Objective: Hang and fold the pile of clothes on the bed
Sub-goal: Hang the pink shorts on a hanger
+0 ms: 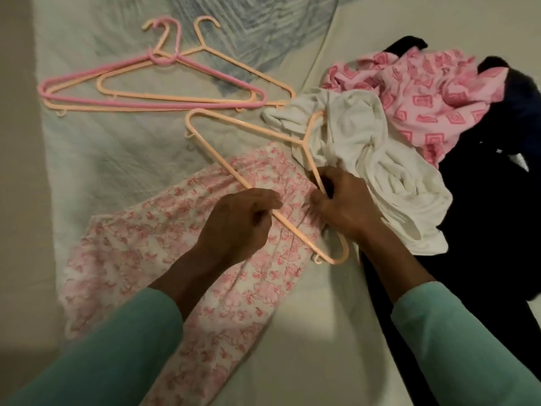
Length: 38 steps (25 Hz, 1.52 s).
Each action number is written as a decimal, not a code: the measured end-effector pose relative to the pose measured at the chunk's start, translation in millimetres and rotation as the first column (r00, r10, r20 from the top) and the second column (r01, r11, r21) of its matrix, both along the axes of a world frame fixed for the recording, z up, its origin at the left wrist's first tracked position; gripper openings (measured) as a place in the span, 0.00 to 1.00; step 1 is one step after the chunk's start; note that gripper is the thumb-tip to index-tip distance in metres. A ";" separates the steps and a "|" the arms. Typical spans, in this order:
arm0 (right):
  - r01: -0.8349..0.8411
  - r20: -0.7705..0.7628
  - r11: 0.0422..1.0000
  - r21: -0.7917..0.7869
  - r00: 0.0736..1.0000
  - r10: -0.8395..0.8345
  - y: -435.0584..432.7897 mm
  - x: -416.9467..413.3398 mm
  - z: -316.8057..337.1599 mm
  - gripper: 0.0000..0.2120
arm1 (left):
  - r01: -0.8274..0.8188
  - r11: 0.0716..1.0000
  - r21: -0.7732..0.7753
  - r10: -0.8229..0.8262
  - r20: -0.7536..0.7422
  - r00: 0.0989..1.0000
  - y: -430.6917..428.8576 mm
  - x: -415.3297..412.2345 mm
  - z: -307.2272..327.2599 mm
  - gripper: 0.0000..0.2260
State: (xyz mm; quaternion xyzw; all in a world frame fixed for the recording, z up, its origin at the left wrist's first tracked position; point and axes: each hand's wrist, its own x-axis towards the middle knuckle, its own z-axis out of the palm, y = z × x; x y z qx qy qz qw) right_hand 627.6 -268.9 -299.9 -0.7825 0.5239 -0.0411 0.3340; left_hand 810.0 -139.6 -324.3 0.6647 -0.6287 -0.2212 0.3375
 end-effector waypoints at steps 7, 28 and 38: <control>0.217 0.322 0.938 0.271 0.898 -0.301 -4.8 -9.8 -24.5 0.13 | 0.029 0.977 0.213 -0.098 0.319 0.943 -65.0 -10.9 18.9 0.26; -0.257 -0.216 0.876 -0.407 0.959 0.181 125.8 21.0 -12.2 0.32 | -0.444 0.735 0.513 0.610 -0.212 0.764 164.0 -6.5 28.7 0.09; -0.261 -0.077 0.807 -0.529 0.962 0.261 178.6 53.2 49.4 0.16 | -0.298 0.694 0.655 0.717 -0.667 0.204 160.5 -0.8 50.8 0.25</control>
